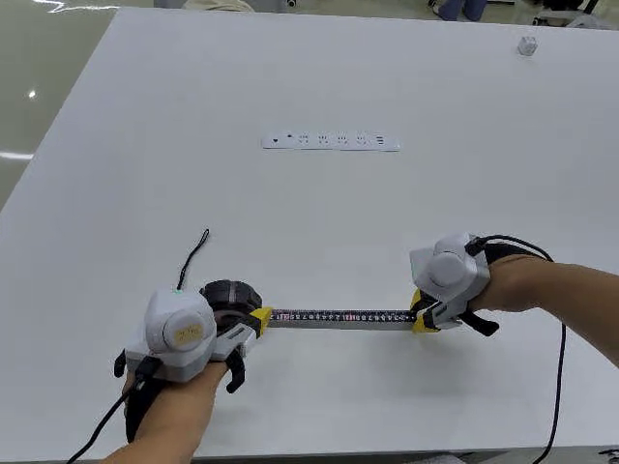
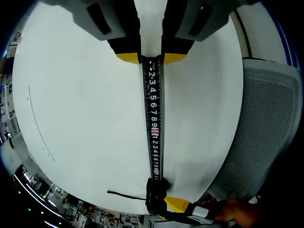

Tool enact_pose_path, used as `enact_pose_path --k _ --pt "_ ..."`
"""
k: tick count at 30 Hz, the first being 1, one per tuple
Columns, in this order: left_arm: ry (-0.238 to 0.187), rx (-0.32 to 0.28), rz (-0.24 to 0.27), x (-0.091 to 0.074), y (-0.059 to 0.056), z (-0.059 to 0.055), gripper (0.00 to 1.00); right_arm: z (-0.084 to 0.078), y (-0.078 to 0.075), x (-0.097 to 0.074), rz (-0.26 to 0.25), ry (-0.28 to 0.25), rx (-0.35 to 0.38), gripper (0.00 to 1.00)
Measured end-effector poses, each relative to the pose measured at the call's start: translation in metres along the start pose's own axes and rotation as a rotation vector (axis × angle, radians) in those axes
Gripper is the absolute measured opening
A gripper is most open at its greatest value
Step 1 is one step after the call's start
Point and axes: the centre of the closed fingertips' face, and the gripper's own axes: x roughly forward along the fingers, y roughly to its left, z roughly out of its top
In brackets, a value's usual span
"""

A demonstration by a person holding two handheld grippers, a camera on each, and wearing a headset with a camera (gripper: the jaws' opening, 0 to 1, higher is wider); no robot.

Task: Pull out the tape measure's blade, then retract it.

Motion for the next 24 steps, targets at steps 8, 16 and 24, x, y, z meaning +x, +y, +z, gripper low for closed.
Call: enact_pose_path --k 8,16,24 --pt "0.03 -0.024 0.009 0.007 -0.002 -0.007 0.73 0.0 -0.002 0.001 0.02 0.016 0.082 0.15" --pt "0.059 -0.084 0.033 0.01 0.0 -0.013 0.69 0.0 0.001 0.001 0.012 -0.001 0.054 0.15" --pt "0.071 -0.079 0.046 0.014 -0.002 -0.01 0.63 0.001 -0.001 0.002 -0.001 0.026 0.093 0.15"
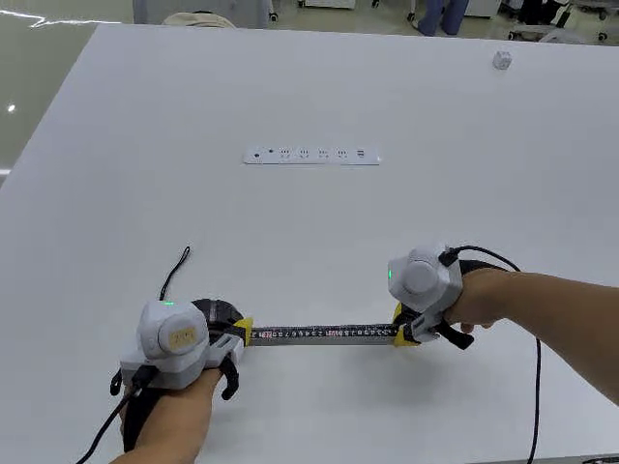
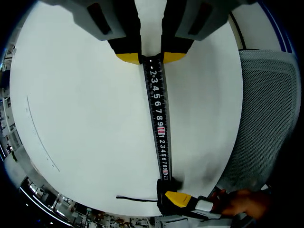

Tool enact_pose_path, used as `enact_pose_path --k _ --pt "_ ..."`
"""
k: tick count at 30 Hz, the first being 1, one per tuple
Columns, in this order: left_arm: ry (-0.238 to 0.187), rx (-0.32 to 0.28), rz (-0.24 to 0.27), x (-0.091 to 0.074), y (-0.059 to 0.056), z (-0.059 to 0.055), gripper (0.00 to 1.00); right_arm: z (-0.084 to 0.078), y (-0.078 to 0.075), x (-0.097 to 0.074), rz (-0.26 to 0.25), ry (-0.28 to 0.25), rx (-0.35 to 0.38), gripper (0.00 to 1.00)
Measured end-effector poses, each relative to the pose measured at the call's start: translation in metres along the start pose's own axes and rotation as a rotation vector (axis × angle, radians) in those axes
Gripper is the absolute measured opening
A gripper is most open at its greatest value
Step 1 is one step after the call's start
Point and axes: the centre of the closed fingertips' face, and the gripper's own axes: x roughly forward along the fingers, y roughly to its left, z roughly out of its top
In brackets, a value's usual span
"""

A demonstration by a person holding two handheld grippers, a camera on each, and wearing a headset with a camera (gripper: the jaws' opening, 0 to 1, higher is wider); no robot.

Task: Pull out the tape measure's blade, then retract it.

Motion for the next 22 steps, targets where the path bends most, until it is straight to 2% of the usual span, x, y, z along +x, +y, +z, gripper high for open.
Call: enact_pose_path --k 4,9,17,22 --pt "0.01 0.002 0.001 0.0003 0.001 -0.0002 0.61 -0.0006 0.0004 -0.0001 0.001 0.015 -0.007 0.15" --pt "0.014 0.008 -0.006 0.0007 0.0009 -0.001 0.61 -0.0004 -0.0008 -0.0005 0.008 -0.005 -0.009 0.14" --pt "0.024 0.002 -0.011 0.001 0.0005 -0.0015 0.6 0.0001 -0.0016 -0.0006 0.024 0.037 -0.021 0.14" --pt "0.034 0.004 -0.01 0.0012 0.0008 -0.0016 0.59 -0.0002 -0.0018 -0.0009 0.024 0.033 -0.007 0.14"
